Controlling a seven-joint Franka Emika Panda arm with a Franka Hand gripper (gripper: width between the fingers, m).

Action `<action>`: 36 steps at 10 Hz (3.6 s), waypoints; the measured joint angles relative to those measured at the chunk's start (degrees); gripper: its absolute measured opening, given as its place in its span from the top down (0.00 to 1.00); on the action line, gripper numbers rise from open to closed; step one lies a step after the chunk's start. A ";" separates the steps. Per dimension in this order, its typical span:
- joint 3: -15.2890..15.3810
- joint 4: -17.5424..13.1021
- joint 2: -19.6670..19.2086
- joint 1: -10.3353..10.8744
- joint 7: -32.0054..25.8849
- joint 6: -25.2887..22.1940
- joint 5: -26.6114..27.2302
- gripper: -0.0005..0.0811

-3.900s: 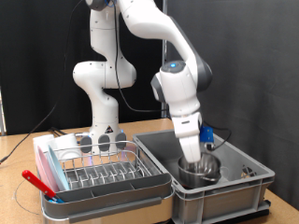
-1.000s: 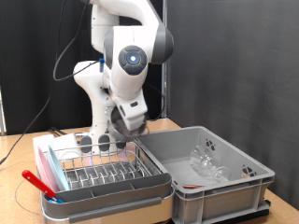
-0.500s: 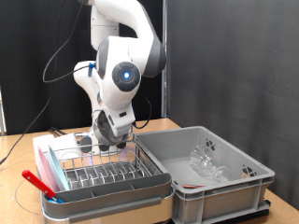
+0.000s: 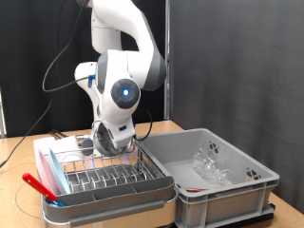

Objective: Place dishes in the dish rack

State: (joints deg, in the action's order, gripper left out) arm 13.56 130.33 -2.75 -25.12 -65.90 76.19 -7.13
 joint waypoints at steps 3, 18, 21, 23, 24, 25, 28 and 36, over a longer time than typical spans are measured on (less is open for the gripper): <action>-0.07 -0.83 -3.46 -0.01 0.23 -0.39 0.00 0.97; -1.04 -1.57 -3.58 -0.20 -0.15 11.61 -0.47 0.04; -1.04 2.52 4.47 -0.21 0.15 18.95 0.42 0.01; -0.94 8.23 10.40 -0.19 2.94 26.38 0.35 0.01; -0.81 10.37 12.19 -0.15 3.32 27.05 0.35 0.01; -0.68 11.82 13.15 -0.11 3.62 27.17 0.35 0.01; -0.29 14.48 13.76 -0.09 7.87 30.92 0.40 0.01; 0.91 16.89 11.53 -0.13 15.66 40.31 -0.95 0.01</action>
State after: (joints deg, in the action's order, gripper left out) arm 14.47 147.22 8.78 -25.26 -50.24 116.50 -8.08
